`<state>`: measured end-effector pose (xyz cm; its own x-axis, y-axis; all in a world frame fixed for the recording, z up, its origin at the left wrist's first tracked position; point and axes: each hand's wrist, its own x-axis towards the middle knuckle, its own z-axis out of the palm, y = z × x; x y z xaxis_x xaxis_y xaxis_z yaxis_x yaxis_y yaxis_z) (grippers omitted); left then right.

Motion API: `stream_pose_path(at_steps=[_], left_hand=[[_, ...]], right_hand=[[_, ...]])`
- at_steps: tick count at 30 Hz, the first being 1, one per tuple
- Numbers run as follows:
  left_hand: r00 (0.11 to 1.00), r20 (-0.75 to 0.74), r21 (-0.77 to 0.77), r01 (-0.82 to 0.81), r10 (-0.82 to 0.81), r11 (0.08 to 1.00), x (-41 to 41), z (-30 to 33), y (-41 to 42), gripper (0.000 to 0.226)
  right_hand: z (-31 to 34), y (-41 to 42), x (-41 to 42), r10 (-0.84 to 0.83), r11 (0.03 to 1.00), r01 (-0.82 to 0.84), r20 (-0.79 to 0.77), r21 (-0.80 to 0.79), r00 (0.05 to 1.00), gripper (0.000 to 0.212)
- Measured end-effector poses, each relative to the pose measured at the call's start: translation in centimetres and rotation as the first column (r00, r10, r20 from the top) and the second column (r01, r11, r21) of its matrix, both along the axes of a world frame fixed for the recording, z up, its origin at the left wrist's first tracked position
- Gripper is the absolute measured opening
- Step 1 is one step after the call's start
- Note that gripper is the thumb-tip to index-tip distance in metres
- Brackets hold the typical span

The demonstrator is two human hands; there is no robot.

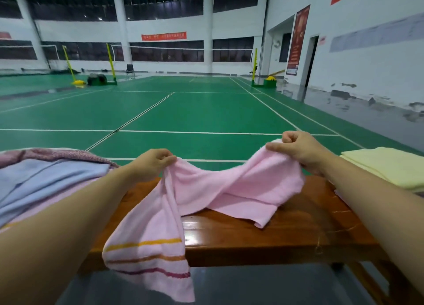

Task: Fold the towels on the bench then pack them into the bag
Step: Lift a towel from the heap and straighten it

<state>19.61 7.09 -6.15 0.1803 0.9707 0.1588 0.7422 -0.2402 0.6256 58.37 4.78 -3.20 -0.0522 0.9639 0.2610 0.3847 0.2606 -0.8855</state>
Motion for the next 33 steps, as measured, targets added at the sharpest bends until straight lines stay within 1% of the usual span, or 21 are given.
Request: stream_pose_path(at_steps=[1,2,3,4,6,7,8,10,11,13,15,17,19,20,22,24,27,29,30,32,33], left_hand=[[0.998,0.060,0.012,-0.038,0.037,0.999,-0.1,-0.1,0.1,0.027],[0.984,0.165,-0.006,-0.065,0.065,0.998,-0.2,0.0,0.1,0.028],[0.958,0.272,-0.041,-0.088,0.095,0.995,-0.1,-0.1,0.0,0.028],[0.926,0.359,-0.070,-0.097,0.115,0.993,0.0,-0.1,0.0,0.028],[0.874,0.476,-0.085,-0.067,0.099,0.994,0.4,0.0,-0.2,0.024],[0.847,0.527,-0.088,-0.029,0.071,0.996,0.8,0.1,-0.3,0.021],[0.820,0.570,-0.095,0.016,0.041,0.995,1.3,0.4,-0.6,0.020],[0.777,0.630,-0.118,0.116,-0.016,0.986,2.2,0.7,-1.2,0.020],[0.768,0.639,-0.127,0.161,-0.043,0.979,2.5,0.8,-1.4,0.023],[0.761,0.642,-0.143,0.235,-0.091,0.961,3.0,1.1,-1.8,0.028],[0.743,0.657,-0.152,0.295,-0.127,0.943,3.4,1.5,-2.2,0.030],[0.737,0.660,-0.159,0.331,-0.149,0.930,3.7,2.1,-2.8,0.026],[0.749,0.641,-0.156,0.337,-0.165,0.928,3.5,2.6,-3.3,0.020],[0.765,0.624,-0.156,0.326,-0.163,0.933,3.2,2.7,-3.4,0.018],[0.798,0.583,-0.162,0.302,-0.156,0.940,2.4,2.8,-3.4,0.016],[0.812,0.564,-0.182,0.303,-0.153,0.936,1.8,2.8,-3.4,0.016],[0.811,0.565,-0.168,0.293,-0.152,0.941,1.9,2.9,-3.5,0.017],[0.818,0.554,-0.156,0.287,-0.157,0.945,2.4,3.2,-3.7,0.023],[0.809,0.569,-0.170,0.293,-0.149,0.941,2.6,3.3,-3.7,0.030],[0.790,0.599,-0.203,0.306,-0.129,0.930,2.9,3.5,-3.9,0.044],[0.805,0.578,-0.192,0.289,-0.130,0.938,3.0,3.4,-3.9,0.043]], right_hand=[[-0.2,0.1,0.2,-0.025,0.999,0.023,0.061,0.032,0.998,0.048],[-0.2,0.0,0.3,-0.037,0.999,0.032,0.140,0.036,0.990,0.039],[-0.2,-0.2,0.5,-0.036,0.999,0.037,0.240,-0.002,0.970,0.035],[-0.3,-0.2,0.7,-0.002,0.996,0.033,0.353,-0.081,0.936,0.040],[-0.5,-0.6,0.3,0.099,0.962,0.067,0.563,-0.266,0.820,0.066],[-0.6,-0.7,-0.2,0.112,0.953,0.092,0.618,-0.289,0.778,0.076],[-0.7,-0.5,-0.9,0.092,0.961,0.093,0.618,-0.261,0.780,0.079],[-0.8,-0.1,-2.8,0.045,0.989,0.035,0.509,-0.146,0.859,0.072],[-0.7,0.0,-4.2,0.066,0.995,-0.022,0.459,-0.101,0.886,0.067],[-0.5,0.2,-7.2,0.140,0.990,-0.130,0.404,-0.053,0.904,0.053],[-0.6,0.6,-10.3,0.233,0.972,-0.233,0.319,-0.038,0.919,0.044],[-0.8,0.7,-12.8,0.336,0.942,-0.331,0.202,-0.060,0.920,0.043],[-1.2,0.7,-14.1,0.403,0.913,-0.392,0.105,-0.110,0.909,0.042],[-1.3,0.7,-14.5,0.416,0.906,-0.404,0.086,-0.123,0.905,0.039],[-1.3,0.4,-14.7,0.418,0.908,-0.409,0.107,-0.097,0.902,0.031],[-1.0,0.1,-14.6,0.409,0.912,-0.401,0.121,-0.089,0.904,0.027],[-0.3,-0.2,-14.3,0.431,0.889,-0.414,0.056,-0.194,0.901,0.031],[0.2,-0.3,-14.0,0.435,0.882,-0.415,0.049,-0.226,0.899,0.029],[0.5,-0.4,-13.9,0.426,0.888,-0.404,0.058,-0.220,0.903,0.028],[1.0,-0.4,-13.6,0.378,0.917,-0.363,0.070,-0.166,0.923,0.029],[1.0,0.0,-13.3,0.317,0.944,-0.305,0.097,-0.122,0.943,0.032]])
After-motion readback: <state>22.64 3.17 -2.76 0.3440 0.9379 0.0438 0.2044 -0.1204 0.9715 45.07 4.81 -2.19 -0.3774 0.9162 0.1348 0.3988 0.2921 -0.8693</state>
